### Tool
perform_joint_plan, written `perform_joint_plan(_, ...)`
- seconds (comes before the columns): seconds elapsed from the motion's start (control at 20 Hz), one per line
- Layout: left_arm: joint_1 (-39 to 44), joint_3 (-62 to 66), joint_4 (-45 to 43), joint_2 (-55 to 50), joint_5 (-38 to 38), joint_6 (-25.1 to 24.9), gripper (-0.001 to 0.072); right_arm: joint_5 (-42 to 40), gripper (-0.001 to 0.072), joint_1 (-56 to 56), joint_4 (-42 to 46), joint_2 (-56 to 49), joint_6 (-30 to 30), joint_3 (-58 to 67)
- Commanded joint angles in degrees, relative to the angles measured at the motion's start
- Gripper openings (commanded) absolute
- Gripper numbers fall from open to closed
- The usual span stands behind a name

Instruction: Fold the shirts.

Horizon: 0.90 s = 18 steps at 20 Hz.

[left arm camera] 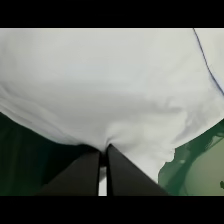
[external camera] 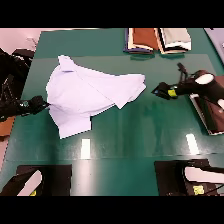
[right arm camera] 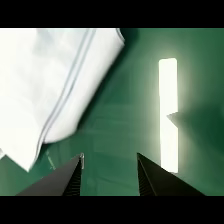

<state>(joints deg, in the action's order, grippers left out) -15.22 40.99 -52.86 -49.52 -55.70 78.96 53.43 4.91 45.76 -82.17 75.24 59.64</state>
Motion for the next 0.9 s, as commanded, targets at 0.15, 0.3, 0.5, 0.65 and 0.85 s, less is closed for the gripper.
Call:
perform_joint_plan(0.15,0.0,0.4,-1.2,0.0,-2.2,0.0,0.0025,1.5,0.0364,-4.3,-0.5,-16.5,0.7,15.4)
perform_joint_plan(0.3,0.0,0.4,-1.2,0.0,-2.4,0.0,0.0025,4.2,0.0287,-5.5,3.3,-19.6,1.3,19.7)
perform_joint_plan(0.5,0.0,0.4,-1.2,0.0,-2.5,0.0,0.0024,6.9,0.0132,-7.3,10.4,-20.4,1.7,21.2)
perform_joint_plan(0.65,0.0,0.4,-1.2,0.0,-3.5,0.0,0.0025,7.1,0.0015,-7.4,10.4,-20.3,1.7,21.2)
perform_joint_plan(0.85,-0.1,6.3,-1.3,0.2,-5.4,0.0,0.0024,8.3,0.0015,-6.8,11.5,-13.6,1.6,21.6)
